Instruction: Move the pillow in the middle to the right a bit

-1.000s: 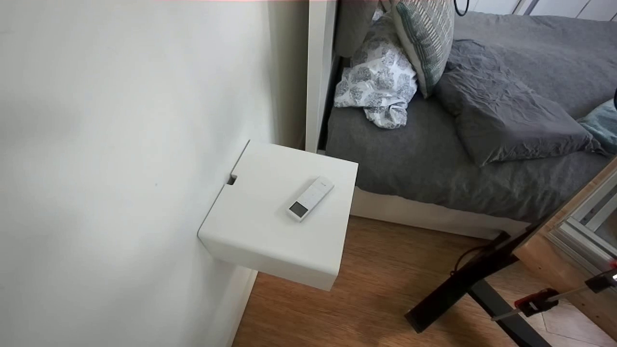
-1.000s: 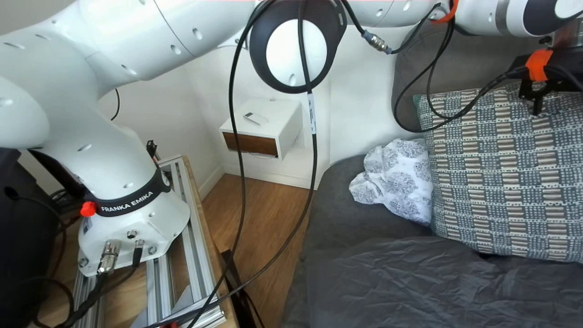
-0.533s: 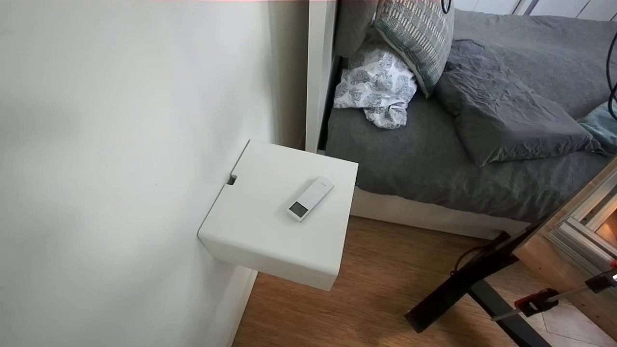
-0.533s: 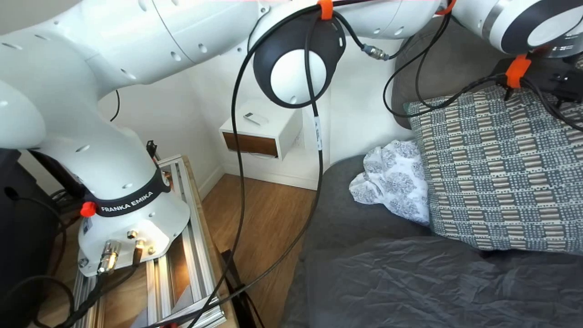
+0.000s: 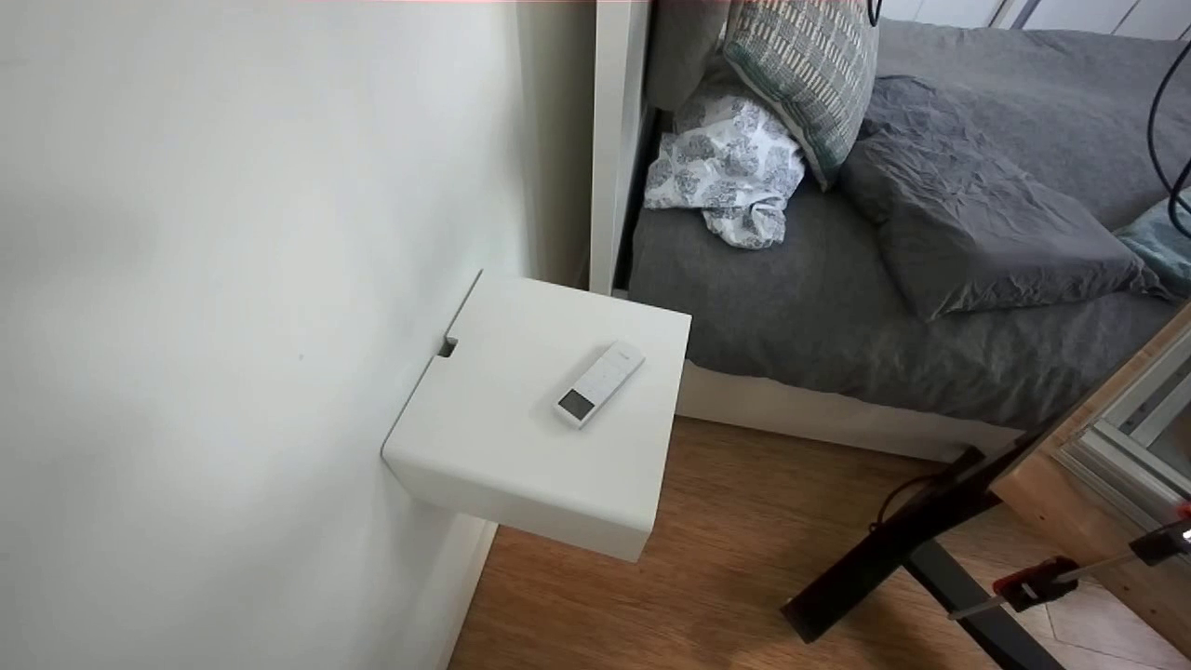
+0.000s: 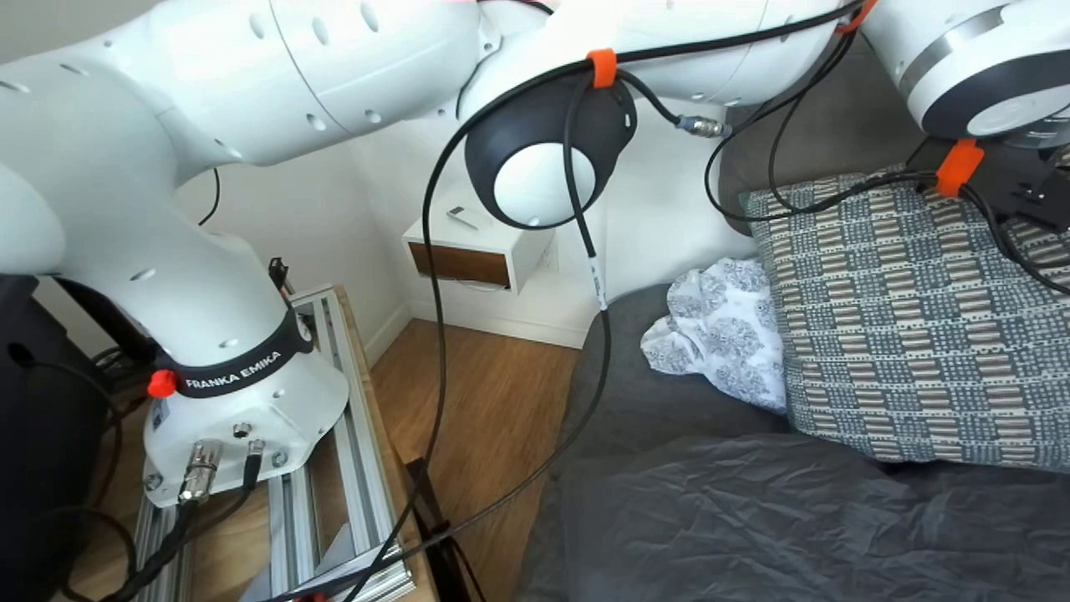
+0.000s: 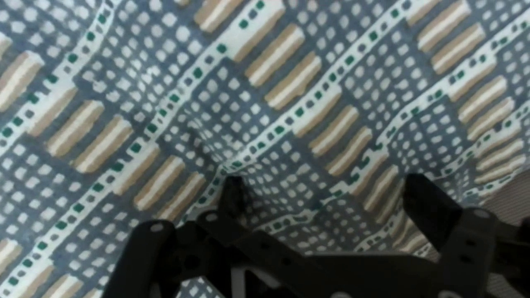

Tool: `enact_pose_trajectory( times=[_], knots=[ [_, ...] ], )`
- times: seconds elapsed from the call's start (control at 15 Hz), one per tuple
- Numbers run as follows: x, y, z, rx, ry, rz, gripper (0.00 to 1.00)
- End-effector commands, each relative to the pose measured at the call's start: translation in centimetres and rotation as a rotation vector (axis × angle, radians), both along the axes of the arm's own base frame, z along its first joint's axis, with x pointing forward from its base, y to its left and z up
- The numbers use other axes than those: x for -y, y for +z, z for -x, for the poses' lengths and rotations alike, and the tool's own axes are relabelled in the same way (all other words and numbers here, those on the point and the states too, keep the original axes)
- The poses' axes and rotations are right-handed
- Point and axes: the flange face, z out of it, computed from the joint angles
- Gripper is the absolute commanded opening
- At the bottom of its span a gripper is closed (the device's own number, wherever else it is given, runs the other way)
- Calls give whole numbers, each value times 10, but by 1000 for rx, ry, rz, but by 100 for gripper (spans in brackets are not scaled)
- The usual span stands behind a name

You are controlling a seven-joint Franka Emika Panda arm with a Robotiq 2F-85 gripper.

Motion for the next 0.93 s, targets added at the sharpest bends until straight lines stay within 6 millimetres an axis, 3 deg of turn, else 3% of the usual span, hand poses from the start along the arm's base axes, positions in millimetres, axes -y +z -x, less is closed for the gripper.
enact_pose_trajectory(
  times=[0.0, 0.27, 0.53, 0.87],
  knots=[
    [-9, 4, 0, -38, 54, 15, 100],
    [-24, 40, 1, -118, 82, 39, 100],
    [-33, 77, 7, -262, -58, 113, 100],
    [-46, 108, 13, -375, -219, 200, 100]
  ],
)
